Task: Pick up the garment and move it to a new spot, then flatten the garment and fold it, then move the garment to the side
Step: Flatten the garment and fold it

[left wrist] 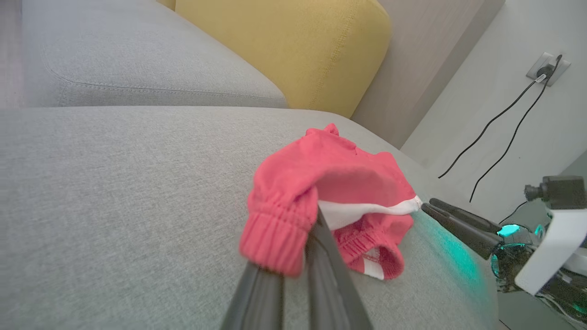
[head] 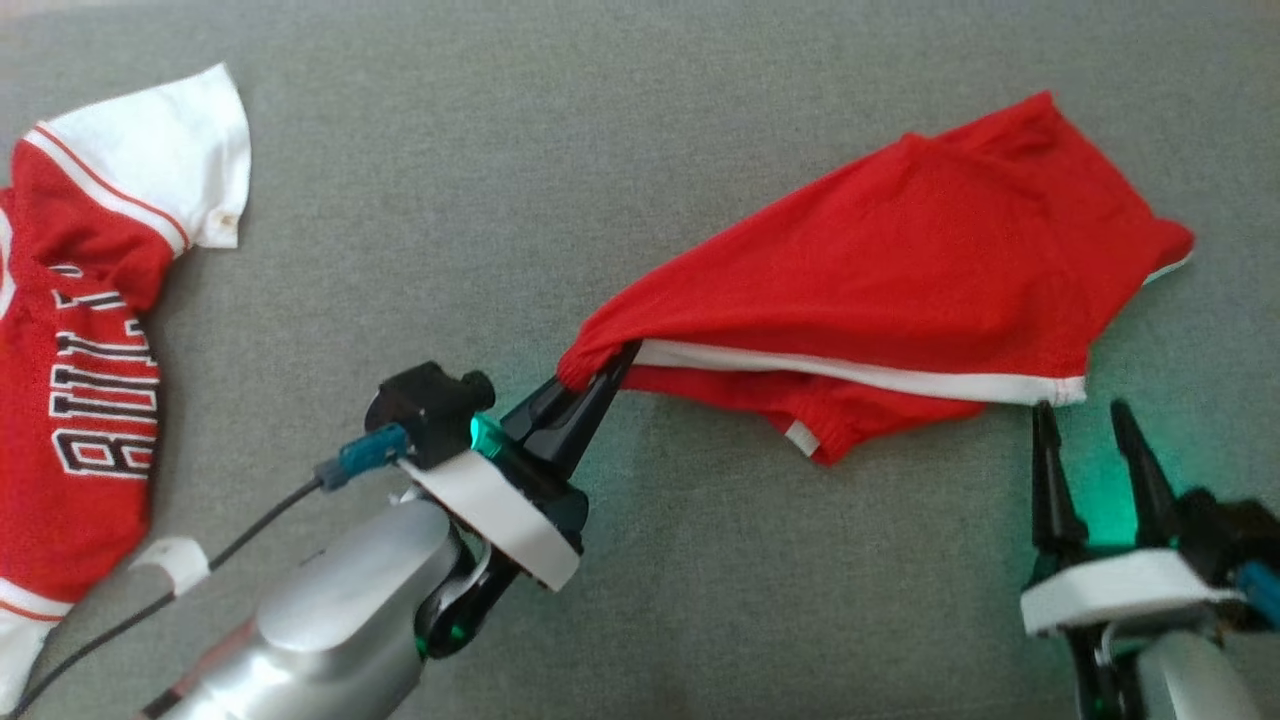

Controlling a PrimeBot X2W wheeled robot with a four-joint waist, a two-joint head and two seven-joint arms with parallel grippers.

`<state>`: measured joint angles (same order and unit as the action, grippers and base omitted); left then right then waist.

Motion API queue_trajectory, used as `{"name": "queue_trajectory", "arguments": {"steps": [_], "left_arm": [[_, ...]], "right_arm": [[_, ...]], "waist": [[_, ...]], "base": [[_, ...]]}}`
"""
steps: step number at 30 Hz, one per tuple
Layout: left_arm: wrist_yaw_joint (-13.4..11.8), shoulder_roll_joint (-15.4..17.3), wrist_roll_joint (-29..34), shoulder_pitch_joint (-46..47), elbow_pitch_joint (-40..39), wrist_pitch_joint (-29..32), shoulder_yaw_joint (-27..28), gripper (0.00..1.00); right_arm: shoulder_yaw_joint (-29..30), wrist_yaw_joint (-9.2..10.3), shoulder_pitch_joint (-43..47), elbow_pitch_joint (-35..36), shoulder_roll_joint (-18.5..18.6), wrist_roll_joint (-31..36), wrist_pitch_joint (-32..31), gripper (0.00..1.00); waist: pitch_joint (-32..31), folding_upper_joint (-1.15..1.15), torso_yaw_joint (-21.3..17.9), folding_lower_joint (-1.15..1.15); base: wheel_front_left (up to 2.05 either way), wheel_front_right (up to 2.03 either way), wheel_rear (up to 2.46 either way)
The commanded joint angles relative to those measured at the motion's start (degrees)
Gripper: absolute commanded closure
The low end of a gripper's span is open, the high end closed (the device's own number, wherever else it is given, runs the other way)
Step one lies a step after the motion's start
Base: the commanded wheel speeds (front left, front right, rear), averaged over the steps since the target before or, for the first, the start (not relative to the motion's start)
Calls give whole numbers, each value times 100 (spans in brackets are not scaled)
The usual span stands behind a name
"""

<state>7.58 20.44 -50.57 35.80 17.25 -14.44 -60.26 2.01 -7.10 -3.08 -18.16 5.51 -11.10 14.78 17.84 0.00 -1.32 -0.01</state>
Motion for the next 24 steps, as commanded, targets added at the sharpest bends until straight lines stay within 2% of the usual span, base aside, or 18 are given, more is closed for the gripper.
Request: {"name": "queue_trajectory", "arguments": {"steps": [1,6,7,8,11,12,13,14,16,17,19,21,23,24], "left_arm": [[-9,87,57,53,-180,-55,286,100],[-9,94,155,-25,-184,-55,324,100],[-9,91,165,-27,-182,-55,317,100],[-9,87,170,-28,-179,-55,309,100],[-9,80,174,-22,-175,-55,272,100],[-9,81,174,-17,-176,-55,263,100],[-9,81,174,-17,-176,-55,263,100],[-9,84,174,-13,-176,-55,257,100],[-9,96,178,-8,-179,-55,255,100],[-9,105,181,-2,-179,-55,253,100],[-9,124,190,13,-179,-55,251,100],[-9,142,194,25,-181,-55,254,100],[-9,163,199,39,-170,-55,250,100],[-9,170,201,46,-166,-55,250,100]], "right_arm": [[-114,-39,-81,217,45,-23,22,0],[-224,-39,-127,67,27,-94,22,0],[-278,-39,-151,12,34,-131,22,8],[-316,-39,-178,-44,47,-164,22,26],[-376,-39,-255,-224,58,-287,22,43],[-398,-39,-284,-280,66,-324,22,44],[-398,-39,-284,-280,66,-324,22,44],[-420,-39,-315,-333,80,-349,22,39],[-437,-39,-383,-444,99,-396,22,41],[-427,-39,-423,-510,102,-420,22,39],[-442,-39,-515,-600,117,-445,22,22],[-458,-39,-607,-670,127,-466,22,17],[-477,-39,-687,-732,132,-479,22,51],[-495,-39,-720,-770,130,-499,22,59]], "waist": [[-40,0,7,1],[-83,0,22,1],[-89,0,25,1],[-97,0,28,1],[-111,0,42,1],[-111,0,46,1],[-111,0,46,1],[-111,0,47,1],[-103,0,41,1],[-93,0,37,1],[-69,0,28,1],[-48,0,15,1],[-32,0,1,1],[-25,0,-4,1]], "base": [[0,0,0],[0,0,0],[0,0,0],[0,0,0],[0,0,0],[0,0,0],[0,0,0],[0,0,0],[0,0,0],[0,0,0],[0,0,0],[0,0,0],[0,0,0],[0,0,0]]}}
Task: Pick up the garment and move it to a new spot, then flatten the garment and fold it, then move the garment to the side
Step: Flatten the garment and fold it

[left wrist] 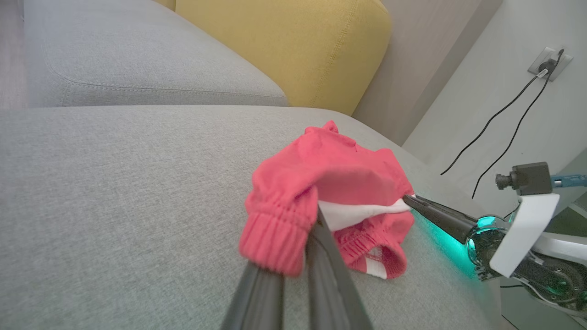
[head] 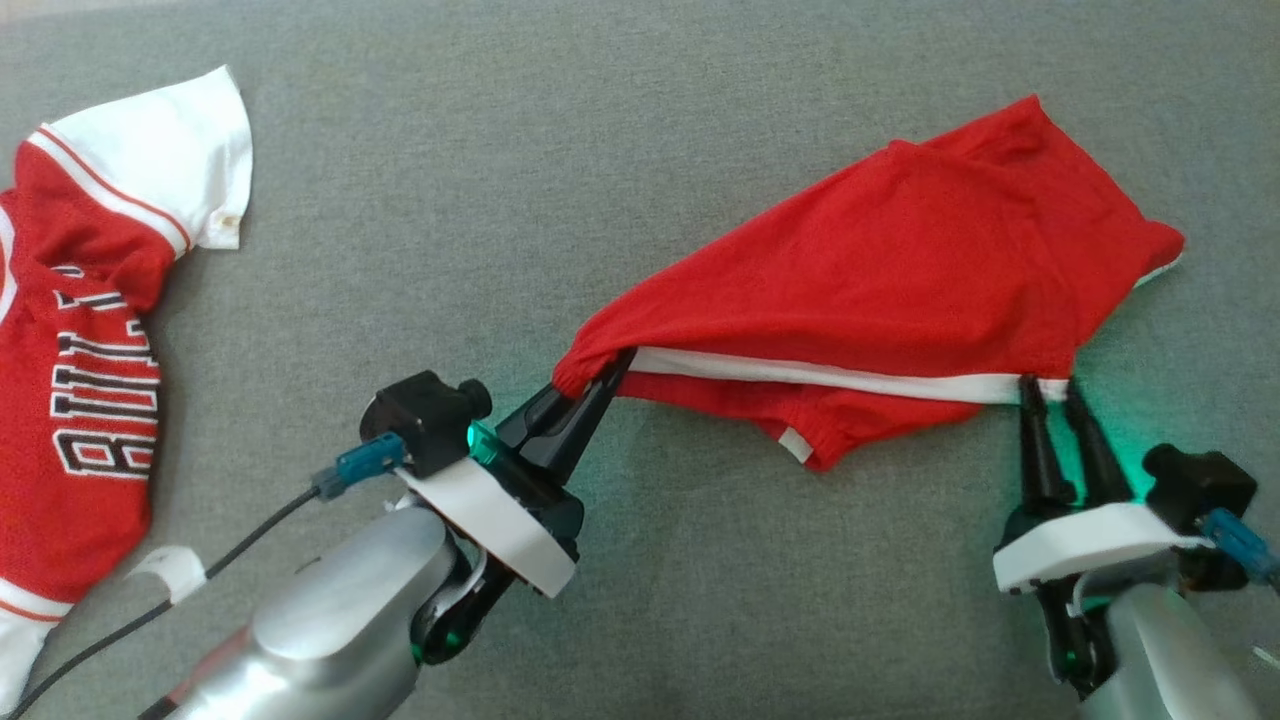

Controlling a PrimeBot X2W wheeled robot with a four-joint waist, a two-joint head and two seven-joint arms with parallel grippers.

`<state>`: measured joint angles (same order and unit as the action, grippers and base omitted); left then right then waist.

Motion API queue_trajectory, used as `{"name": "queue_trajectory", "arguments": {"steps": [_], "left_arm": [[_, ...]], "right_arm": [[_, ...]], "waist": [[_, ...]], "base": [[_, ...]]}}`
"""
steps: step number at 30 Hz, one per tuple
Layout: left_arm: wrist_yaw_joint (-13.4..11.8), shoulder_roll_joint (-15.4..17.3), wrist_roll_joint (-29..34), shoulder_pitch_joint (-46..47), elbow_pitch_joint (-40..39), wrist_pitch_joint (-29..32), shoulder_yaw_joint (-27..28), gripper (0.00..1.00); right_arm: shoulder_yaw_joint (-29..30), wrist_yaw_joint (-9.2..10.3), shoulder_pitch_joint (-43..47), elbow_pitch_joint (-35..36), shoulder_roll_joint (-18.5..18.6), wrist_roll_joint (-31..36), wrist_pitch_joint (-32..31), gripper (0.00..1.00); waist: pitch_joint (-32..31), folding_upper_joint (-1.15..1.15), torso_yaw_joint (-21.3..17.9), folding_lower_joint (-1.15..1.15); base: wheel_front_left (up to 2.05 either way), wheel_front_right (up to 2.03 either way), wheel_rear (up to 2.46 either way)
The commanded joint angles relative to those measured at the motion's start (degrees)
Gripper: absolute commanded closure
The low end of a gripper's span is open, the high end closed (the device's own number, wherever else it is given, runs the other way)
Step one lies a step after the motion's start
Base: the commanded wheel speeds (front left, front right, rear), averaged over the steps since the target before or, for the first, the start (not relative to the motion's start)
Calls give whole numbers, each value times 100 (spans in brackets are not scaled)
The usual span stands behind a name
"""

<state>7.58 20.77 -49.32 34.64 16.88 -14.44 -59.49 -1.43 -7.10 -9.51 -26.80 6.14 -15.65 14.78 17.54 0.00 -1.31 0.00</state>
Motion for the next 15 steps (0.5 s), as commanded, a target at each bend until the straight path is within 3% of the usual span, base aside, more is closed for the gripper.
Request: {"name": "queue_trajectory", "arguments": {"steps": [1,6,10,15], "left_arm": [[-9,141,77,166,-123,-55,171,100],[-9,152,174,177,-91,-55,233,100],[-9,240,304,323,-234,-55,334,100],[-9,647,570,1415,-267,-31,197,100]], "right_arm": [[-188,-39,-103,43,71,-70,22,100],[-145,-39,-129,134,138,-141,22,100],[126,-39,-110,1197,46,-104,22,100],[-119,-39,-1027,2032,475,-346,-165,100]], "waist": [[6,0,-7,0],[-79,0,-3,0],[-157,0,-82,0],[-42,0,-217,0]], "base": [[0,0,0],[0,0,0],[0,0,0],[0,0,0]]}}
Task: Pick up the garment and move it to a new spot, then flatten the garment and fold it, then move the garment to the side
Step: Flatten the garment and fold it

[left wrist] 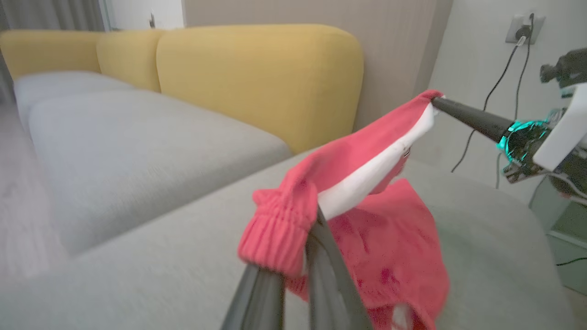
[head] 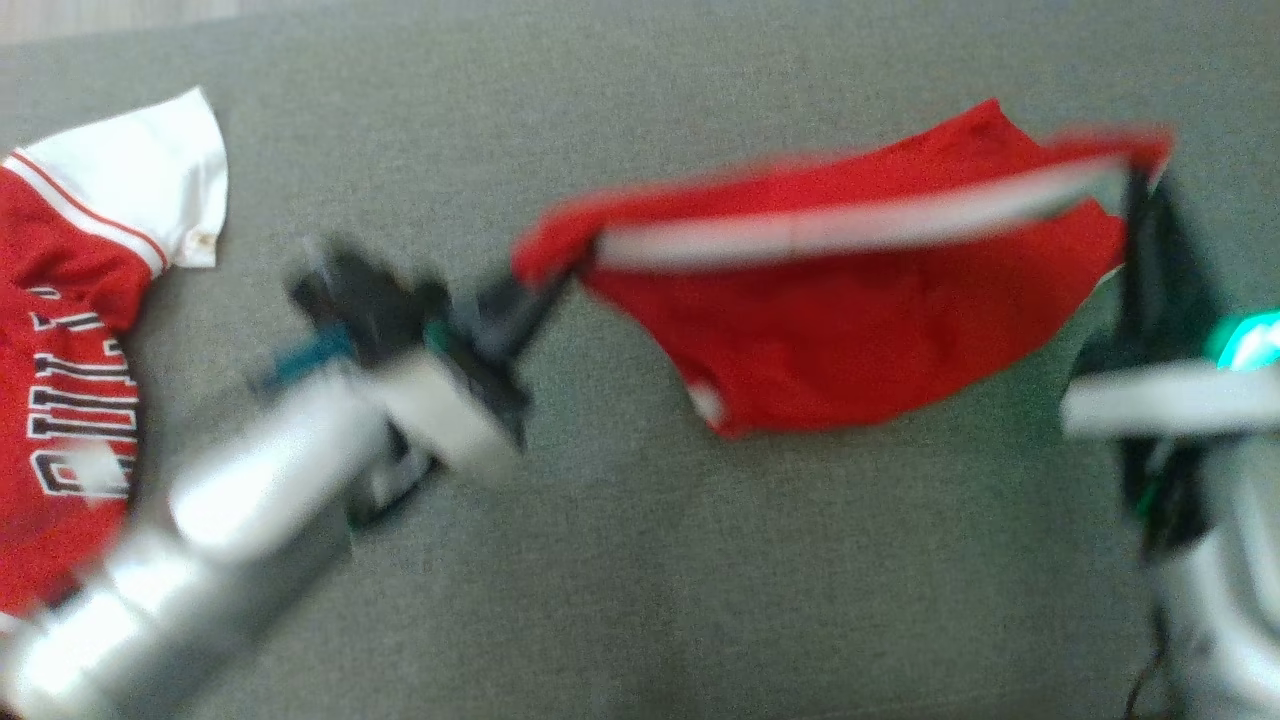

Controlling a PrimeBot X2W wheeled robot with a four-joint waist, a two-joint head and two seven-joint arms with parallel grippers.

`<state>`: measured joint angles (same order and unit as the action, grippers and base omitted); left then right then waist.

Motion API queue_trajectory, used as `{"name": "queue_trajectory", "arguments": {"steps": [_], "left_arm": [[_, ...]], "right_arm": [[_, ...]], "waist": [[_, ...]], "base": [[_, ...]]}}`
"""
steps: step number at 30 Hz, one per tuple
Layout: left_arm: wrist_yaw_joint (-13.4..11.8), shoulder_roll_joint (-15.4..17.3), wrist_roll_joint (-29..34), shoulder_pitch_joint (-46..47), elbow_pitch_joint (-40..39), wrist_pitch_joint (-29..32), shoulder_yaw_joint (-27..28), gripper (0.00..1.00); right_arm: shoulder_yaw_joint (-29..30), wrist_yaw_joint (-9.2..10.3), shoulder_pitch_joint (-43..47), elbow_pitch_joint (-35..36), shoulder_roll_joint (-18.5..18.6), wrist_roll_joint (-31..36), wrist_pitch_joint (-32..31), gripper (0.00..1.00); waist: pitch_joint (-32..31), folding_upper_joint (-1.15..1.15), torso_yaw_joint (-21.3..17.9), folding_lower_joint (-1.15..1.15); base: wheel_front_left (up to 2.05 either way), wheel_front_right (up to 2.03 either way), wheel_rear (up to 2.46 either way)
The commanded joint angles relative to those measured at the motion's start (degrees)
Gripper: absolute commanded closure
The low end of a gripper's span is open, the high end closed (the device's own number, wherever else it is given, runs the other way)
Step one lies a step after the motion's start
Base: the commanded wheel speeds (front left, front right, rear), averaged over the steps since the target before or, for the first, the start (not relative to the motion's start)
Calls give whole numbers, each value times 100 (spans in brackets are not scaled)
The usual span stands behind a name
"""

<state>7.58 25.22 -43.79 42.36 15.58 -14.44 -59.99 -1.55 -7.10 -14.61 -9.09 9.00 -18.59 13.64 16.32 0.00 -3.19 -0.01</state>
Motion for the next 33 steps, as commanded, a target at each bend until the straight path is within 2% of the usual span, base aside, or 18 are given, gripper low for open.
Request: {"name": "queue_trajectory", "arguments": {"steps": [1,5,9,12,14,19,23,28,33], "left_arm": [[-9,242,29,1000,-101,11,200,100],[-9,228,50,2506,269,78,72,100],[-9,60,263,3704,782,-24,99,100],[-9,-38,477,4057,857,-50,307,100],[-9,-48,565,3923,708,-52,398,100],[-9,131,427,3104,349,-54,-45,100],[-9,200,26,1887,29,-54,-417,100],[-9,-92,-204,305,-28,-55,-841,100],[-9,-421,-218,-617,190,-55,-1126,100]], "right_arm": [[-112,-39,-864,310,310,-119,-142,100],[-57,-39,-2391,10,581,-495,-441,100],[-7,-39,-3608,-489,728,-549,-303,100],[-40,-39,-4043,-690,802,-563,-152,100],[-33,-39,-4045,-765,833,-633,-103,100],[-13,-39,-3354,-858,927,-799,-244,100],[249,-39,-2068,-843,928,-920,-484,100],[743,-39,-339,-640,620,-982,-842,100],[1183,-39,927,-157,378,-895,-1103,100]], "waist": [[151,0,-27,1],[449,0,-8,1],[636,0,19,1],[633,0,1,1],[573,0,-15,1],[432,0,-45,1],[301,0,-70,1],[163,0,-150,1],[108,0,-230,1]], "base": [[0,0,0],[0,0,0],[0,0,0],[0,0,0],[0,0,0],[0,0,0],[0,0,0],[0,0,0],[0,0,0]]}}
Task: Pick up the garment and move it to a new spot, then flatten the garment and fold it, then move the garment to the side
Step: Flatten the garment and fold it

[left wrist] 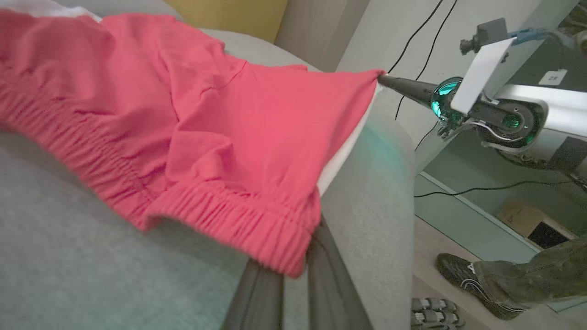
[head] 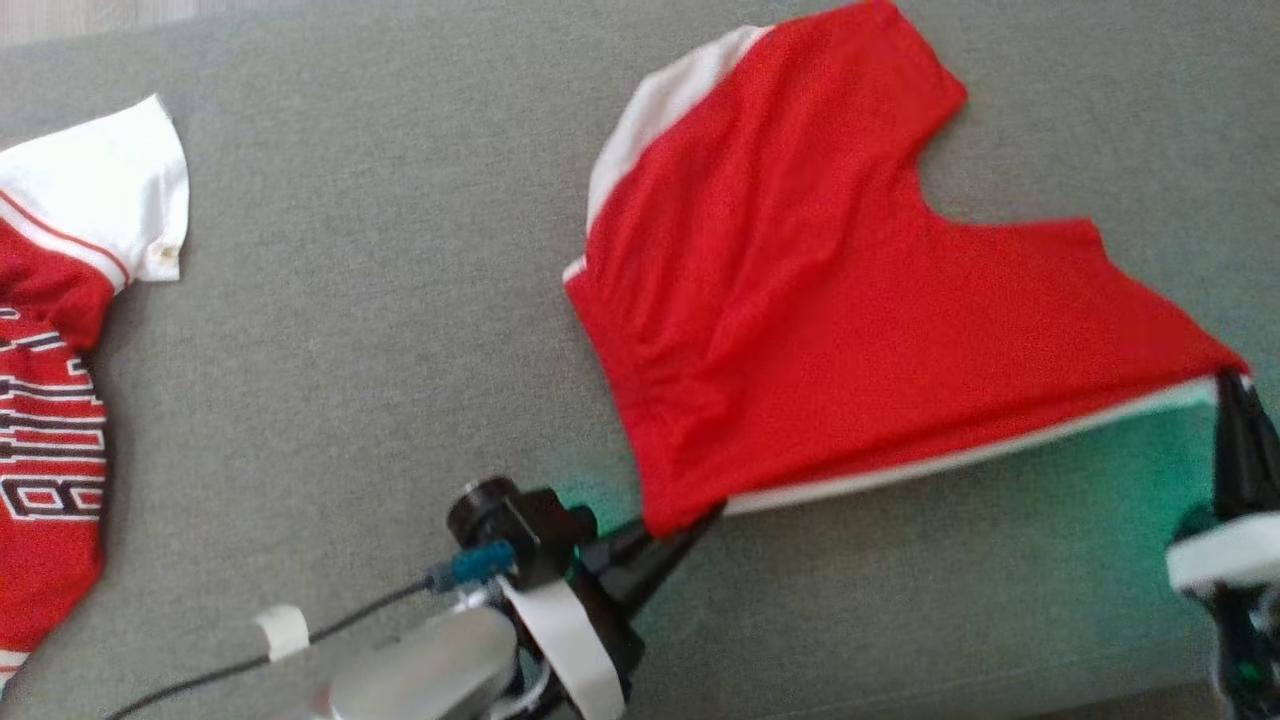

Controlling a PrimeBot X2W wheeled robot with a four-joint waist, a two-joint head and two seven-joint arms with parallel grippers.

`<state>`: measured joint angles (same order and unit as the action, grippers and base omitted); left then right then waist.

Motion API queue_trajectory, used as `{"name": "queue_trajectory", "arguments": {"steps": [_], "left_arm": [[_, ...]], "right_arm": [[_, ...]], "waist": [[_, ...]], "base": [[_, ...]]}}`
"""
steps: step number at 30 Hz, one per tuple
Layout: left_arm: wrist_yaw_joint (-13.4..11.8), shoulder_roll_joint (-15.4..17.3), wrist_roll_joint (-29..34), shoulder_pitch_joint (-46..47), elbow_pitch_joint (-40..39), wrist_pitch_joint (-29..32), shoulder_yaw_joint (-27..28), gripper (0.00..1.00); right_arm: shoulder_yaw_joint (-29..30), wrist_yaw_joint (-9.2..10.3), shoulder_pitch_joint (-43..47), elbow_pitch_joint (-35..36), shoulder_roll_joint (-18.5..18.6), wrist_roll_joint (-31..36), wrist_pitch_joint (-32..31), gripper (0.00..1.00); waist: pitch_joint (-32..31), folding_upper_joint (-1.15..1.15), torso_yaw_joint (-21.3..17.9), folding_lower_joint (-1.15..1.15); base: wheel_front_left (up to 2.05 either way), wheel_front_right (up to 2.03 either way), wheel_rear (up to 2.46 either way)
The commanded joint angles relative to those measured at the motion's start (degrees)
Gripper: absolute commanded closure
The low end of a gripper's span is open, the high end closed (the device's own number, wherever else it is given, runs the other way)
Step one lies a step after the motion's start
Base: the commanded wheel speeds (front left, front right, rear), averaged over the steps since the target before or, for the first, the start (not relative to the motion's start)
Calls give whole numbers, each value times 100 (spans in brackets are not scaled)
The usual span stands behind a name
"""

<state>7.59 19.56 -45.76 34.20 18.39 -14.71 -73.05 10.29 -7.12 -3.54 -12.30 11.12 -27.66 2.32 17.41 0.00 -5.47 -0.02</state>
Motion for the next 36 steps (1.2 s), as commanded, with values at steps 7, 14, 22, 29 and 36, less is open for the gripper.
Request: {"name": "queue_trajectory", "arguments": {"steps": [7,14,22,29,36], "left_arm": [[-10,66,-273,-310,-231,198,-2,100],[-10,78,-459,-461,-655,455,-25,100],[-10,-187,-1220,-12,-775,231,70,100],[-10,-441,-2102,622,-701,70,171,100],[-10,-493,-2692,1099,-647,11,244,100]], "right_arm": [[722,-36,962,1351,-14,18,-336,100],[1027,-36,1347,2181,-125,73,-764,100],[1028,-36,471,2120,-293,152,-1238,100],[993,-36,-962,1495,-245,337,-1719,100],[799,-36,-2071,721,-83,510,-1866,100]], "waist": [[-152,0,-34,2],[-184,0,-28,2],[-26,0,419,2],[142,0,822,2],[374,0,1051,2]], "base": [[0,0,0],[0,0,0],[0,0,0],[0,0,0],[0,0,0]]}}
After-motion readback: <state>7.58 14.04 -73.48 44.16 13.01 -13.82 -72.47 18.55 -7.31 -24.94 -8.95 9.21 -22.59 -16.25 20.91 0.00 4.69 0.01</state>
